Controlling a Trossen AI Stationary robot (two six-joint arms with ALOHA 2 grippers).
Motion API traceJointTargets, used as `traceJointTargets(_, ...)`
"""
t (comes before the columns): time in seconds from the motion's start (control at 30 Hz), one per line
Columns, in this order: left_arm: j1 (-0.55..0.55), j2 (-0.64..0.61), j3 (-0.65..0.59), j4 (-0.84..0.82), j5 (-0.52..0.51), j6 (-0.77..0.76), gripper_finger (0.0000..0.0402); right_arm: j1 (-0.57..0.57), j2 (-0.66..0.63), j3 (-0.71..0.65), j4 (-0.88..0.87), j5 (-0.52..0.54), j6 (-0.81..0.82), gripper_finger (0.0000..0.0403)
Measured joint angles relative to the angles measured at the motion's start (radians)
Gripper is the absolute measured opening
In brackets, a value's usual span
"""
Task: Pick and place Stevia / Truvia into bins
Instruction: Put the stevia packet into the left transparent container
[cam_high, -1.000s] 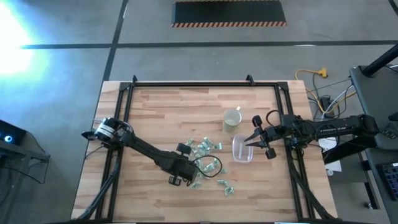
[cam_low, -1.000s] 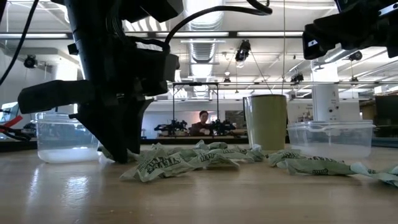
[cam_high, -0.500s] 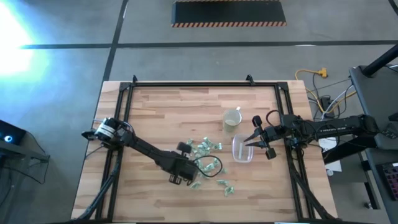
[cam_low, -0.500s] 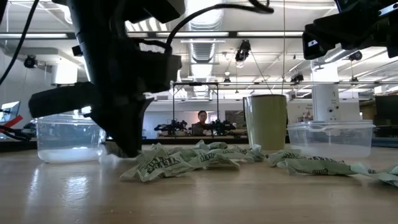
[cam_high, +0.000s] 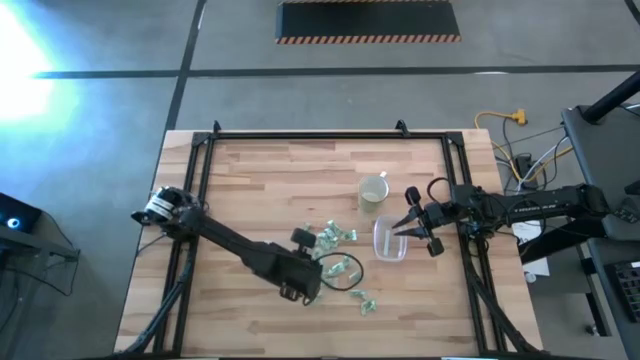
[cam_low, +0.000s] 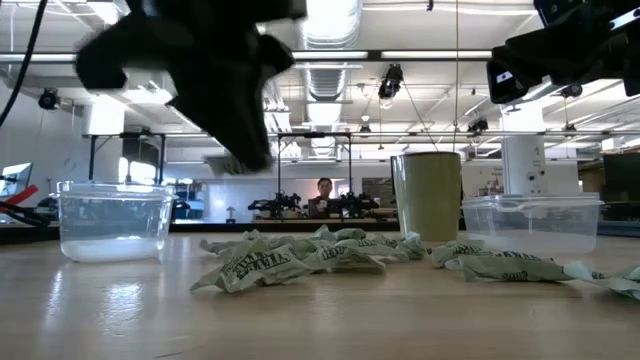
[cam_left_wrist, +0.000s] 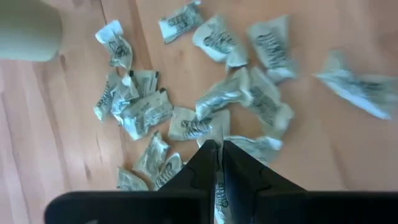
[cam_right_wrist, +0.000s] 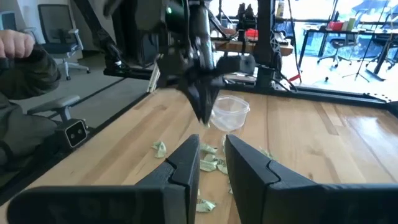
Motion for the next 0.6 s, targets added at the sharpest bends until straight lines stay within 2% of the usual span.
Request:
traceJointTargets(0.13, -0.039, -0.06, -0.005, -0.058, -0.011, -0.046, 0.0008, 0.0, 0.0, 0.0, 0.0, 0.0, 0.008, 0.0068)
traceJointTargets(0.33, -0.085, -0.113, -0.02, -0.264, -0.079, -0.24, 0.0008, 0.002, 0.0, -0.001, 0.001, 0.0, 0.01, 0.0068)
traceJointTargets(0.6, -0.103, -0.145, -0.135, -0.298, -0.042, -0.355, 0.0008, 0.006, -0.001, -0.001, 0.006, 0.001, 0.01, 0.0068)
